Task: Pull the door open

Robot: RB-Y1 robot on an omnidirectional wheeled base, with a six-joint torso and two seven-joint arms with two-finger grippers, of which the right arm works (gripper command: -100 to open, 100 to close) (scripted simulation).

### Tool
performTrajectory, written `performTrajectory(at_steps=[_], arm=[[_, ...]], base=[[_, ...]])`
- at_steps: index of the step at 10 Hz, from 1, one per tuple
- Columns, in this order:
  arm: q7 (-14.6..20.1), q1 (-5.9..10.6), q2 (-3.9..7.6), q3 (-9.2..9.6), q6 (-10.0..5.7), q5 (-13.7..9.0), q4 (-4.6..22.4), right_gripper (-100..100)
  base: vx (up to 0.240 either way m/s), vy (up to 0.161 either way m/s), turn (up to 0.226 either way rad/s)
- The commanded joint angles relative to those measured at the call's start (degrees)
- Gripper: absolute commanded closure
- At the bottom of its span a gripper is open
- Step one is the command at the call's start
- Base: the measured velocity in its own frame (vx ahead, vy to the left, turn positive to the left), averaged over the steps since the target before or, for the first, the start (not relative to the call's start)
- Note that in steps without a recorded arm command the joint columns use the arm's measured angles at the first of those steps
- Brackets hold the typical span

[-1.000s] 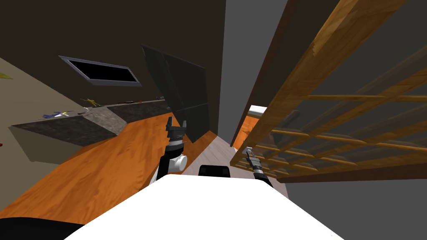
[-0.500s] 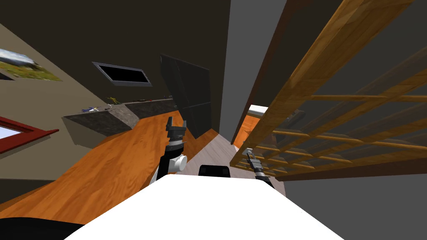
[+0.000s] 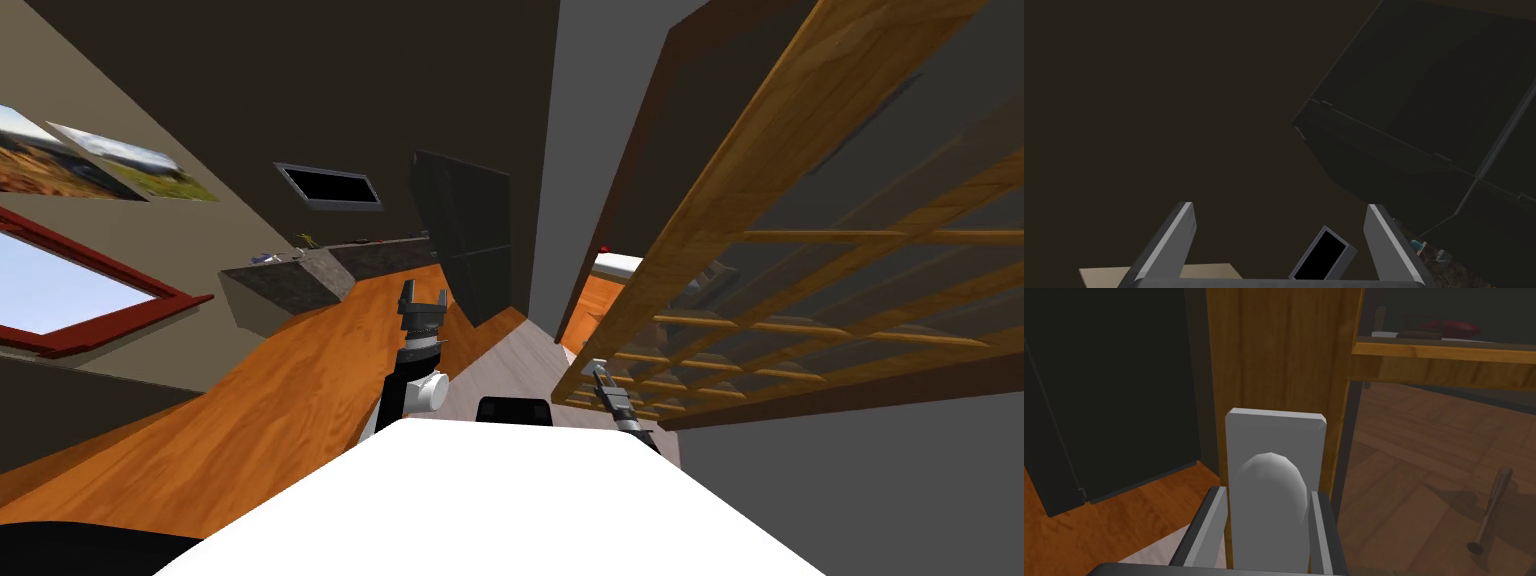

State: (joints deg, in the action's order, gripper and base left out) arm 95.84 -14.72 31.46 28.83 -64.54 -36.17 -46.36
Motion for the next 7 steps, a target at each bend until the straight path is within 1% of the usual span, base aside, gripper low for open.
performTrajectory(at_steps=[1,3,6,7], arm=[[0.49,-0.08,0.12,0.48,-0.71,0.22,0.37,100],[1.2,-0.2,0.52,1.05,-1.74,0.45,1.03,100],[2.29,-0.38,1.13,1.93,-3.34,0.81,2.05,100],[2.6,-0.43,1.3,2.18,-3.78,0.91,2.34,100]], base=[[-0.199,-0.047,0.135],[-0.197,-0.052,0.114],[-0.188,-0.05,0.154],[-0.21,-0.015,0.107]])
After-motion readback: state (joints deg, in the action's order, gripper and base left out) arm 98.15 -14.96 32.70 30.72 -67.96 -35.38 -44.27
